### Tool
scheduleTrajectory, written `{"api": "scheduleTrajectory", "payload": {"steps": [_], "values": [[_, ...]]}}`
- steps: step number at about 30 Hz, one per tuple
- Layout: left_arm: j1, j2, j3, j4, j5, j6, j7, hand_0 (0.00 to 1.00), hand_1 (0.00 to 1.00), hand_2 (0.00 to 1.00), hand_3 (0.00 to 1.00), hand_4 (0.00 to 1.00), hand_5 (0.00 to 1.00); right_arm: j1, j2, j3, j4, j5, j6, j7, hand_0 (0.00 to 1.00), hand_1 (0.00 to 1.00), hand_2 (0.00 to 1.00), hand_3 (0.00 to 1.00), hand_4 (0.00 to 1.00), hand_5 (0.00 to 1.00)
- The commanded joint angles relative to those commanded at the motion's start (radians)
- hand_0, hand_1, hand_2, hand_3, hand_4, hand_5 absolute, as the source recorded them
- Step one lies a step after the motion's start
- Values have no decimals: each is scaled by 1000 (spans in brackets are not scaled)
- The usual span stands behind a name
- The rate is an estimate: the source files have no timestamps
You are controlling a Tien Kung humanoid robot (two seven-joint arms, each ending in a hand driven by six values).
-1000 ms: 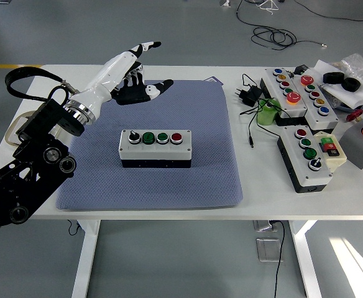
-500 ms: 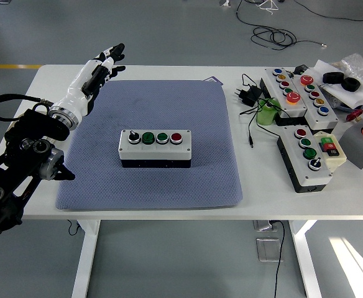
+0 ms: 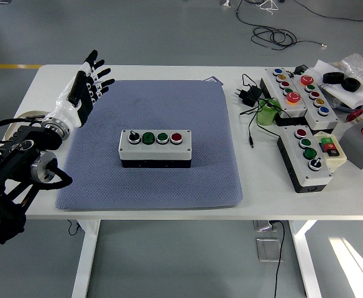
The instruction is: Pick up the button,place it on the desk,press the button,press the button
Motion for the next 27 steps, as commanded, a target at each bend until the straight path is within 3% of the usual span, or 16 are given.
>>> {"api": "scheduleTrajectory", "payload": {"steps": [9,27], "values": [[11,5,-21,18,-24,5,-9,806,836,889,927,730,998,6,-1,-6,0,9,2,6,787,797,817,751,412,479],[9,12,-63,68,-40,-83,-13,805,814,867,877,708,998,16,-2,-8,0,8,4,8,787,797,817,751,412,479]]}}
